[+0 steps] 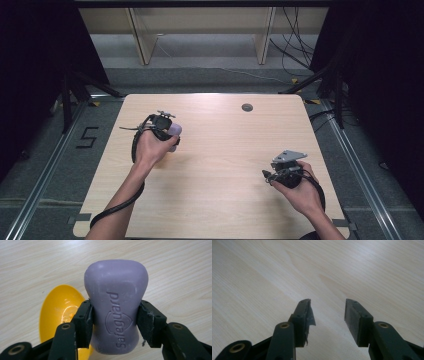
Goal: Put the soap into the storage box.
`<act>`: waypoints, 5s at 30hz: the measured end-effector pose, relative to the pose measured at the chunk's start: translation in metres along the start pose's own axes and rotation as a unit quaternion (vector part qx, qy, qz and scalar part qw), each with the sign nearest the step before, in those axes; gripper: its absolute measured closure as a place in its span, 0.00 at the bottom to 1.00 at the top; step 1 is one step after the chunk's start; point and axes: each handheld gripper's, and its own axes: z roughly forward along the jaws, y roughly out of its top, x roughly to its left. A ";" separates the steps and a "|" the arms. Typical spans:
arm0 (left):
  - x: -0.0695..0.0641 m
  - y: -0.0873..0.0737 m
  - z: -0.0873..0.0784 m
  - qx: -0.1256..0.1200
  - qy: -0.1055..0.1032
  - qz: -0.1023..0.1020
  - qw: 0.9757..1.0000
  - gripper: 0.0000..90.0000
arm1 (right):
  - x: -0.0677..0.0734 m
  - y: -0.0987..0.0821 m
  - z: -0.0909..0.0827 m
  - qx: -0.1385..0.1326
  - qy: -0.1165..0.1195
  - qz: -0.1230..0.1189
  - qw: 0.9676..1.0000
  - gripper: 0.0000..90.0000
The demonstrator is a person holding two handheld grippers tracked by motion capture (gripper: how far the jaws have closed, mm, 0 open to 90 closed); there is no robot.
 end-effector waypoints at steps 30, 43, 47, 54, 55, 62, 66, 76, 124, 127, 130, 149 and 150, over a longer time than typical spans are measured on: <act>0.031 0.003 -0.004 0.025 0.024 0.002 0.999 0.54 | 0.001 0.001 0.000 0.001 0.002 0.006 1.000 0.62; 0.040 0.005 0.000 0.039 0.027 -0.002 0.999 0.54 | 0.001 0.001 0.001 0.003 0.003 0.005 1.000 0.62; 0.042 0.007 0.001 0.047 0.030 -0.005 0.998 0.54 | 0.001 0.001 0.001 0.001 0.002 0.006 1.000 0.62; 0.047 0.009 0.002 0.055 0.038 -0.004 0.998 0.54 | 0.001 0.001 0.001 0.003 0.003 0.005 1.000 0.62; 0.047 0.009 0.002 0.056 0.038 -0.006 0.998 0.54 | 0.001 0.001 0.001 0.002 0.002 0.005 1.000 0.62; 0.047 0.009 0.007 0.065 0.035 -0.019 0.997 0.54 | 0.001 0.001 0.001 0.001 0.002 0.006 1.000 0.62; 0.049 0.009 0.009 0.072 0.034 -0.016 0.997 0.54 | 0.002 0.001 0.000 0.002 0.003 0.012 1.000 0.62; 0.051 0.006 0.016 0.066 0.034 -0.033 0.997 0.54 | 0.001 0.001 0.000 0.002 0.003 0.006 1.000 0.62; 0.059 0.002 0.047 0.110 0.027 -0.053 0.992 0.54 | 0.001 0.001 0.000 0.003 0.001 0.005 1.000 0.62; 0.059 0.003 0.048 0.111 0.028 -0.051 0.992 0.54 | 0.000 0.001 0.001 0.001 0.000 -0.002 1.000 0.62; 0.058 0.003 0.051 0.110 0.030 -0.049 0.992 0.54 | 0.000 0.001 0.001 0.001 -0.001 -0.003 1.000 0.62; 0.061 0.002 0.058 0.110 0.047 -0.040 0.992 0.53 | 0.000 0.001 0.001 0.001 -0.001 -0.006 1.000 0.62; 0.060 0.003 0.058 0.110 0.047 -0.042 0.992 0.52 | 0.000 0.001 0.001 0.001 -0.001 -0.006 1.000 0.62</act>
